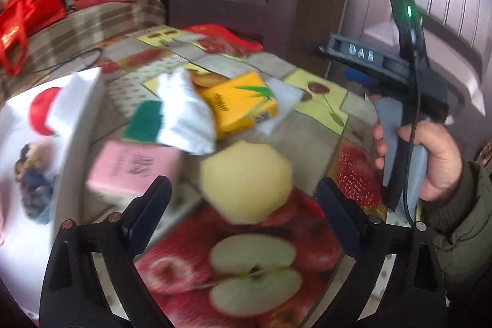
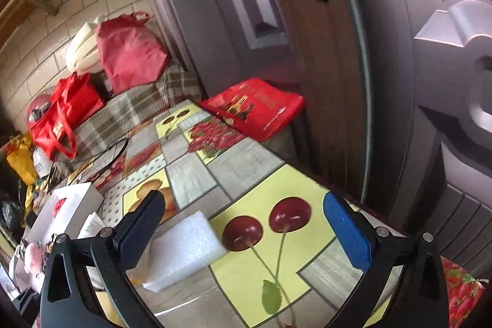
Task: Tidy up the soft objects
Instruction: 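Grasp the yellow round sponge with the left tool while the right grasps the yellow tissue pack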
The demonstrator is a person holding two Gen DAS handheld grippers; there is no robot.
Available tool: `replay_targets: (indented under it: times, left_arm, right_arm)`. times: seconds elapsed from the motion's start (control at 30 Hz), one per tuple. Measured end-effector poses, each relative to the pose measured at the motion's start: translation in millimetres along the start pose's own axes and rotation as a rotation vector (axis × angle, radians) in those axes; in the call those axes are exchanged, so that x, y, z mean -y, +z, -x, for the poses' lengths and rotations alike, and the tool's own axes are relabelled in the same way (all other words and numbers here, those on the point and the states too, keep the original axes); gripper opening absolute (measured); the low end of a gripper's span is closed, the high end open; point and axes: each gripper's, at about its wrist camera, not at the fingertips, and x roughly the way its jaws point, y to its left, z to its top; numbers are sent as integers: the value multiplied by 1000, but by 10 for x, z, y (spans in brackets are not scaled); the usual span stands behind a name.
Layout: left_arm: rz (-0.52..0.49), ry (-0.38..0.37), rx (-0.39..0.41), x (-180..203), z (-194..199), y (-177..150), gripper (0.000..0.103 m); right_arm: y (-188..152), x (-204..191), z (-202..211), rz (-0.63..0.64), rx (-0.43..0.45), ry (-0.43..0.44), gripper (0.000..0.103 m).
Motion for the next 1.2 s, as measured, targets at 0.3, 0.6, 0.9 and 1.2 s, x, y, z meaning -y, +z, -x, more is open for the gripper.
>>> replay_targets:
  times: [0.3, 0.6, 0.9, 1.2]
  left_arm:
    - [59, 40, -122, -64, -349, 65, 69]
    - [117, -5, -51, -206, -206, 60, 59]
    - [145, 81, 72, -431, 310, -160, 59]
    - [171, 87, 88, -524, 380, -204, 59]
  right_arm:
    - [-52, -78, -188, 129, -186, -15, 103]
    - [-94, -485, 74, 315, -61, 297, 103]
    - [-361, -978, -75, 724, -181, 325, 103]
    - [-583, -1275, -228, 951, -240, 296, 76]
